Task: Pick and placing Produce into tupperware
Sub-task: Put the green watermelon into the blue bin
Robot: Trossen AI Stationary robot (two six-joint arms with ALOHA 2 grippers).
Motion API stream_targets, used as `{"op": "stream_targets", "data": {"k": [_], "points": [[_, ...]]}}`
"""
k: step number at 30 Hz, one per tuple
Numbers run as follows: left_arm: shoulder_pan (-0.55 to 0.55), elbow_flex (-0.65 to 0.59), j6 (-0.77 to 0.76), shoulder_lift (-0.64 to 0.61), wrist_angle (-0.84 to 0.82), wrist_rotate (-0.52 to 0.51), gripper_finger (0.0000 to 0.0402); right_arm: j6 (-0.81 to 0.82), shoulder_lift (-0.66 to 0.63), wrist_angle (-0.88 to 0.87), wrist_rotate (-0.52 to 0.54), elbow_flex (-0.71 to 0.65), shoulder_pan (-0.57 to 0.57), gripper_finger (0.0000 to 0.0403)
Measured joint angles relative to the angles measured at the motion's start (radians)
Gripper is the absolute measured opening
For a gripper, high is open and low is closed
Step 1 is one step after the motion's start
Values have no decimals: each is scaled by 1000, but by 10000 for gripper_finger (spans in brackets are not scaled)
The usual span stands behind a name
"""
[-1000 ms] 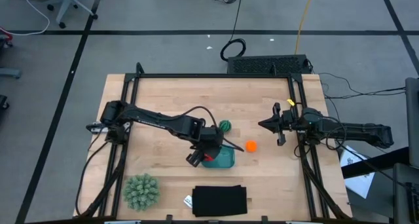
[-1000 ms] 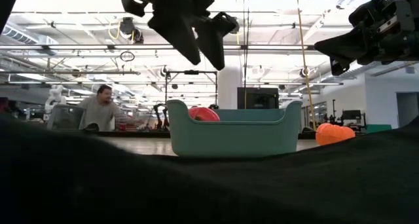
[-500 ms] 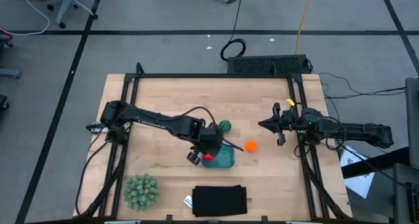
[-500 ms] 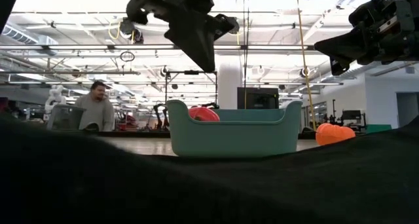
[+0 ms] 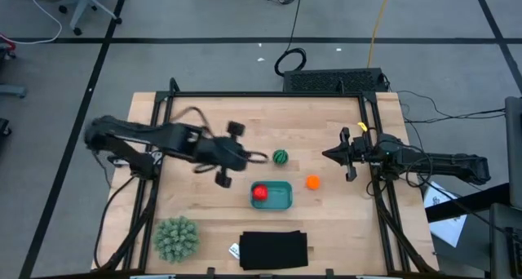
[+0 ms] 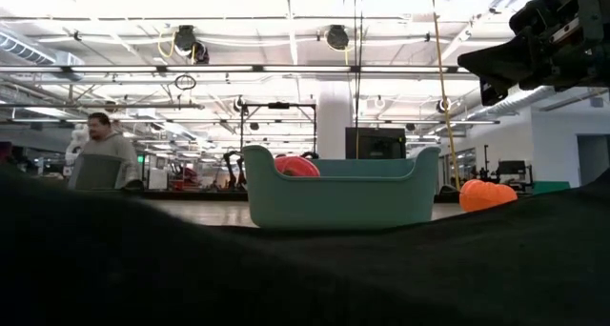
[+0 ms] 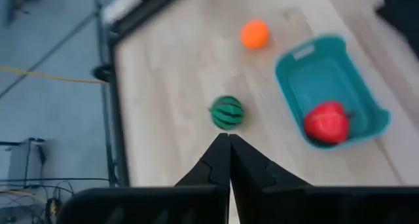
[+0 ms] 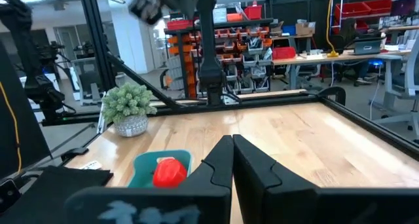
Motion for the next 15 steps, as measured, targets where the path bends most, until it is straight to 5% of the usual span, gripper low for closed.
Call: {"op": "stream_targets", "data": {"k": [6, 15], "points": [[11, -140, -9, -207, 153, -38, 1, 0, 0, 8, 0, 0, 0, 0], [52, -563, -49, -537, 546, 43, 0, 0, 0, 8, -1, 0, 0, 0]]}}
